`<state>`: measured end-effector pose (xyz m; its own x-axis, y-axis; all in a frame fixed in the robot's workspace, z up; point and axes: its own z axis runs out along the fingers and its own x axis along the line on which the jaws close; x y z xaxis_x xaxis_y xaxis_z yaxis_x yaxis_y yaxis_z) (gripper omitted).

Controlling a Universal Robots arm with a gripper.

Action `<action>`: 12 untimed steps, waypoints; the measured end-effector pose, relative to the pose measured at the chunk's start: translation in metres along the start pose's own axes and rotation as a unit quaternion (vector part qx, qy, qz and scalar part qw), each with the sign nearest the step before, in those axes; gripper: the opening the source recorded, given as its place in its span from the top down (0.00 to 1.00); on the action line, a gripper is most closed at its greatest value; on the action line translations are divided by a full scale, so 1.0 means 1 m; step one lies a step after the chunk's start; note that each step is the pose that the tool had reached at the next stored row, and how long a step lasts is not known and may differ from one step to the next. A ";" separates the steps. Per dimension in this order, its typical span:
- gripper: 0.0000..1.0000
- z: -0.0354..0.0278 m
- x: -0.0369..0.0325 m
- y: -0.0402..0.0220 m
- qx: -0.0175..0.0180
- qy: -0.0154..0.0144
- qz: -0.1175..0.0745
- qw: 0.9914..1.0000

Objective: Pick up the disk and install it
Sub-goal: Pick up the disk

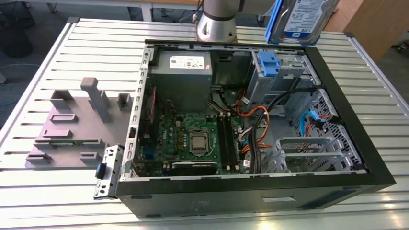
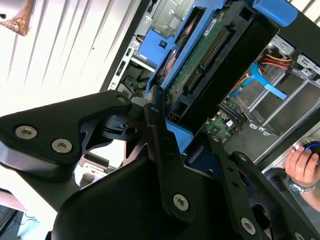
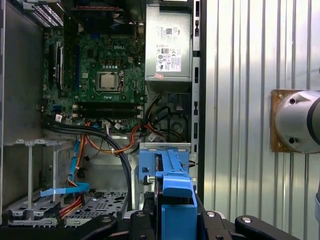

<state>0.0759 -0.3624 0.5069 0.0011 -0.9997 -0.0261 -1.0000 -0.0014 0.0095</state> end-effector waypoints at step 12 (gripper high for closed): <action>0.63 0.0000 0.0000 -0.0055 0.000 0.000 0.000 1.000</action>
<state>0.0815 -0.3624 0.5068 0.0012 -0.9997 -0.0261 -1.0000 -0.0014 0.0094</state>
